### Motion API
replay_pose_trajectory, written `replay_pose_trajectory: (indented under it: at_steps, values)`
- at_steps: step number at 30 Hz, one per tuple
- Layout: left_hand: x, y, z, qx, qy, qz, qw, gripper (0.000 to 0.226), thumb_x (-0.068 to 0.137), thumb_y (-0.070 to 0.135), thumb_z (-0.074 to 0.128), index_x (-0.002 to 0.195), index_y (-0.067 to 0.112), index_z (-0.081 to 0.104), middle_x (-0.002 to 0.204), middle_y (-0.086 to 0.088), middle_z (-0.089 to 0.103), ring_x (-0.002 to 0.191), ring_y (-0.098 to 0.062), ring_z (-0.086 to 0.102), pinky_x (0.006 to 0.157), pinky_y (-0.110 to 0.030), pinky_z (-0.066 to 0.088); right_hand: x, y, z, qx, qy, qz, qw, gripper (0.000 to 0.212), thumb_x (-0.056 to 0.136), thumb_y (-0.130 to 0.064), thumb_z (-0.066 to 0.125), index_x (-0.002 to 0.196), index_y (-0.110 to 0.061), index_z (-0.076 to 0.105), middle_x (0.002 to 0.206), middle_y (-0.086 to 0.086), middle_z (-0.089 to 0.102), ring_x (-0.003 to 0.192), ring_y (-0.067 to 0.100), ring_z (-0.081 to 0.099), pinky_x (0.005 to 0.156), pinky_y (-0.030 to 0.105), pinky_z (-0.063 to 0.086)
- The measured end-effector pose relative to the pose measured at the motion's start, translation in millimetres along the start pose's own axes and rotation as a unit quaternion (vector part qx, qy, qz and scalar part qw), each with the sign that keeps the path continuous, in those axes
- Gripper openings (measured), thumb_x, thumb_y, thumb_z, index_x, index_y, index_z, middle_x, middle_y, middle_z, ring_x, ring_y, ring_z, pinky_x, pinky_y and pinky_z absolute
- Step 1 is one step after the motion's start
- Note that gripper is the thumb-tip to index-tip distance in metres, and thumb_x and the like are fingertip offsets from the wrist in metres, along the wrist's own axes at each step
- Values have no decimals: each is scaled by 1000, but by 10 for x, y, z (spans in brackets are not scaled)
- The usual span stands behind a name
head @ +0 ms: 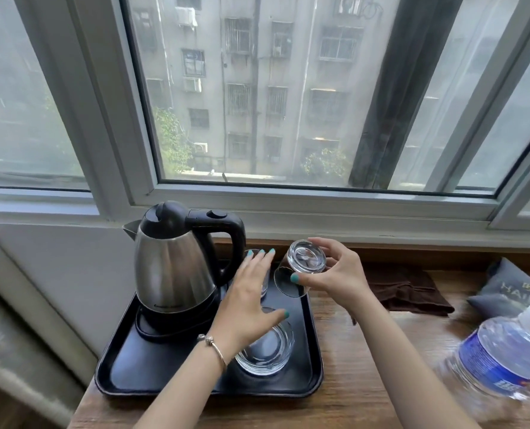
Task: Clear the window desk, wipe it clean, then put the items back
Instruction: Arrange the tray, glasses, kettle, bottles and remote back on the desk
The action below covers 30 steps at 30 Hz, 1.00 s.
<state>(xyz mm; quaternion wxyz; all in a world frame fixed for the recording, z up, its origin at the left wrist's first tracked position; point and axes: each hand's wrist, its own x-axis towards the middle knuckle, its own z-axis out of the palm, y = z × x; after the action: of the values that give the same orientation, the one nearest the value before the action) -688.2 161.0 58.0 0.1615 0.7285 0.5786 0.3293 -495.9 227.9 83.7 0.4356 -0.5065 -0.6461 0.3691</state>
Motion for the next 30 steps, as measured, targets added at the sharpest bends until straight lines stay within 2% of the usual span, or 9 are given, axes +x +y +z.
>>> replay_pose_trajectory:
  at_steps: [3,8,16,20,22,26,30]
  values:
    - [5,-58,9,2,-5,-2,1000,101,76,36,77,153,29,12,159,13,12,145,3,-5,114,-14,2,120,129,124,-2,-8,12,1000,77,44,-21,101,113,-29,67,106,-3,72,100,16,69,91,43,57]
    - [6,-128,26,-7,-12,-15,1000,99,78,34,75,153,31,10,155,20,12,143,8,-3,109,-6,1,285,312,250,-30,-20,17,999,76,41,-24,100,109,-34,67,102,-10,71,97,7,67,91,37,56]
    - [-5,-207,55,-5,-18,-20,1000,100,79,35,74,152,37,6,152,27,7,142,12,-5,105,0,0,488,444,324,-60,-44,32,997,79,42,-23,101,113,-30,67,103,-9,69,99,11,67,93,39,55]
    - [-22,-219,66,-4,-20,-19,1000,101,79,33,73,151,39,2,155,25,6,142,11,-5,111,-7,4,507,478,339,-76,-57,29,995,76,42,-25,100,108,-37,66,101,-15,68,100,3,64,94,34,54]
    - [-29,-225,68,-6,-23,-19,1000,102,79,32,73,149,41,0,156,24,5,142,11,-5,114,-13,6,516,493,344,-76,-57,32,995,75,42,-24,101,108,-36,66,104,-10,70,102,5,64,95,35,53]
    - [-33,-246,71,-1,-27,-21,999,102,80,32,73,148,42,-1,157,23,5,142,12,-6,115,-15,7,528,508,361,-84,-58,36,994,79,42,-27,101,114,-32,67,109,-5,70,104,9,64,95,38,53]
    - [-34,-262,87,-1,-33,-22,999,102,80,32,72,150,39,-1,159,21,4,142,11,-7,115,-15,6,517,503,367,-85,-62,51,993,79,37,-36,99,108,-41,65,110,-7,69,102,11,65,94,41,54]
